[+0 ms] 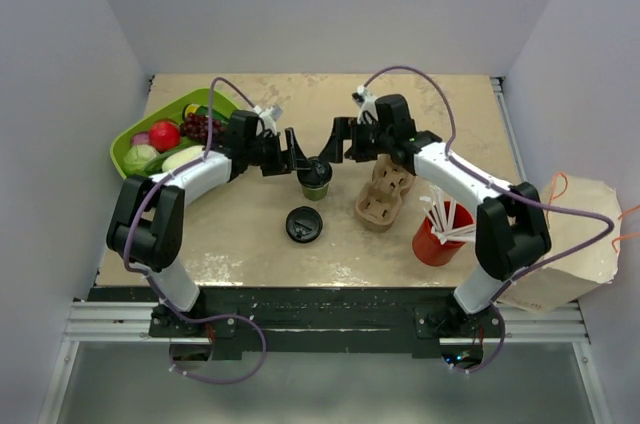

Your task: Pack the takeout coffee

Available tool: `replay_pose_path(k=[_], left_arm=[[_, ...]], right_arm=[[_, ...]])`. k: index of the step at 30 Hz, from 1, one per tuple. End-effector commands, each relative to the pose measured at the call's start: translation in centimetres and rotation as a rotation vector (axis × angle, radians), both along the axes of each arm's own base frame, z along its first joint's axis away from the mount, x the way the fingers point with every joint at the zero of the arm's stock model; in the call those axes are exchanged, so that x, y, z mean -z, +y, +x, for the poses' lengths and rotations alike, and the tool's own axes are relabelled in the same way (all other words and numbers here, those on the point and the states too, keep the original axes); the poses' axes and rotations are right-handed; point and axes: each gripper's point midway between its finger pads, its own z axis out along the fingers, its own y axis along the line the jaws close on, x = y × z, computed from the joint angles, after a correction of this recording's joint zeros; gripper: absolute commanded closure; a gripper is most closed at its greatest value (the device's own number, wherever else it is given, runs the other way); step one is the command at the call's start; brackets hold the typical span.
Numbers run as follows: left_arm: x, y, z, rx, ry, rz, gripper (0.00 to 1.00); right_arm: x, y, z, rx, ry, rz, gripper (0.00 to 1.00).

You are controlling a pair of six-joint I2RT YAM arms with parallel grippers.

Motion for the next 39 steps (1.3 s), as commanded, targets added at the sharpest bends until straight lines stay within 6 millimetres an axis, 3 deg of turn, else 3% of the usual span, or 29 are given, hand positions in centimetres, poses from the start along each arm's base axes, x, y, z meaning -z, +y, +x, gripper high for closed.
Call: replay_pose_path(k=[1, 2, 5, 8, 9, 11, 14, 15, 20, 22, 24, 27, 34, 39], left_arm=[[-2.5, 1.0, 1.2, 0.0, -0.097, 0.067, 0.11], [-2.7, 1.2, 1.2, -0.011, -0.097, 0.079, 0.06], [-4.0, 1.4, 1.2, -0.025, -0.122, 0.077, 0.02], [-4.9, 1.3, 0.7, -0.029, -0.131, 0.048, 0.01], [-5.1, 1.3, 0.5, -0.03, -0.131, 0.039, 0.01], [-5.0, 1.2, 0.2, -0.031, -0.128, 0.031, 0.01], [-4.8, 1.1, 0.6, -0.037, -0.126, 0.028, 0.02], [-5.2, 0.9, 0.9, -0.034, -0.135, 0.023, 0.02], [-4.2, 0.1, 2.3, -0.009, -0.113, 0.019, 0.08], [-4.0, -0.3, 2.7, -0.002, -0.107, 0.012, 0.1], [-3.5, -0.6, 2.8, 0.006, -0.096, 0.015, 0.18], [-2.7, -1.1, 2.5, 0.011, -0.081, 0.035, 0.25], [-0.1, -1.3, 1.6, 0.0, -0.016, 0.087, 0.37], [0.7, -1.1, 1.2, -0.014, 0.007, 0.113, 0.42]], right_arm=[[-8.1, -3.0, 3.2, 0.154, -0.232, -0.025, 0.02], [-9.9, -4.3, 3.6, 0.214, -0.277, -0.026, 0.02], [-13.0, -6.5, 3.6, 0.289, -0.345, 0.04, 0.02], [-13.5, -6.6, 2.6, 0.253, -0.359, 0.121, 0.02], [-12.8, -5.7, 1.1, 0.167, -0.342, 0.143, 0.02], [-12.2, -4.8, 0.2, 0.073, -0.351, 0.138, 0.05], [-8.5, -3.7, -1.7, -0.02, -0.202, 0.108, 0.13], [-6.8, -3.4, -2.4, -0.036, -0.149, 0.108, 0.14], [-3.2, -0.6, -4.8, -0.047, -0.004, 0.115, 0.15], [-1.9, 0.4, -5.1, -0.021, 0.05, 0.127, 0.17], [-1.4, 1.3, -5.3, 0.044, 0.125, 0.168, 0.26], [-0.6, 1.1, -4.5, 0.154, 0.161, 0.171, 0.3], [0.9, 1.2, -3.9, 0.226, 0.215, 0.185, 0.44], [2.2, 1.5, -3.2, 0.24, 0.242, 0.171, 0.46]])
